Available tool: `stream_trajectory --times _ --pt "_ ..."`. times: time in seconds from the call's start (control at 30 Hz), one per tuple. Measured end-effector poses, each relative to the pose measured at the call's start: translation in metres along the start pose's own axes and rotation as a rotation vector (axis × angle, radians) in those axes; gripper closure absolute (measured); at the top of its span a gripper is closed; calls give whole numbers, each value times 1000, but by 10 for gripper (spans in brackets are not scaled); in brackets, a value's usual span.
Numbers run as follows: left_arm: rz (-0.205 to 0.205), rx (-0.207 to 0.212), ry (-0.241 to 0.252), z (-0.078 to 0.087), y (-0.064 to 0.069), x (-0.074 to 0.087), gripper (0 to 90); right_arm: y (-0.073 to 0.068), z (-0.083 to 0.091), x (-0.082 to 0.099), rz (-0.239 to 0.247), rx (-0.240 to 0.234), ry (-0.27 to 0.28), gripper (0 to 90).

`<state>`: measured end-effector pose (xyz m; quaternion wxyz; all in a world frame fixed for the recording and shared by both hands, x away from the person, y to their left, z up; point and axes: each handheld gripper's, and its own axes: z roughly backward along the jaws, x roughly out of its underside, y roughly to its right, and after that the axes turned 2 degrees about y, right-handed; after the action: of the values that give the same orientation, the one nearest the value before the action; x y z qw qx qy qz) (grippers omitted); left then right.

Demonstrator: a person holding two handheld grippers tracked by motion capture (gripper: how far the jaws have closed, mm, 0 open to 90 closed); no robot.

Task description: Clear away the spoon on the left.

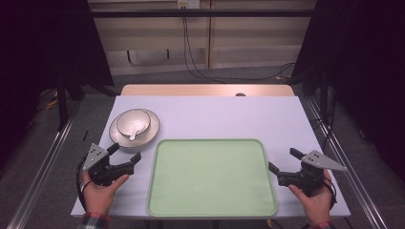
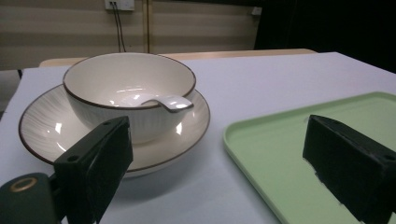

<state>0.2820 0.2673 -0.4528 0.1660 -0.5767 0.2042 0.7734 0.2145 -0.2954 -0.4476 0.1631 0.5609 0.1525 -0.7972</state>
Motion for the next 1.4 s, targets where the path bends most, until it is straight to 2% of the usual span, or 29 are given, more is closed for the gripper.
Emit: stream_trajectory --times 0.13,0.27,0.43,0.53,0.7,0.77,1.13,1.4 --pt "-15 -20 8 -3 -2 -3 93 0 0 0 -1 2 -1 31" --pt "-1 -32 16 -8 -4 -3 106 0 0 0 -1 3 -1 31" --pt "-9 -39 9 -11 -7 -3 129 -1 -1 0 5 6 -2 31" --pt "-15 -66 3 -13 -9 -4 137 -1 0 0 6 4 -1 31" --pt "-16 -80 9 -18 -11 -4 187 -1 -1 0 8 5 0 31" --pt "-37 -88 -2 -22 -12 -3 214 -1 -1 0 10 9 -1 32" --pt "-54 -99 -30 -33 -14 0 386 -1 0 1 16 8 -6 37" --pt "-64 -110 -32 -37 -14 0 447 0 4 2 6 13 -6 35"
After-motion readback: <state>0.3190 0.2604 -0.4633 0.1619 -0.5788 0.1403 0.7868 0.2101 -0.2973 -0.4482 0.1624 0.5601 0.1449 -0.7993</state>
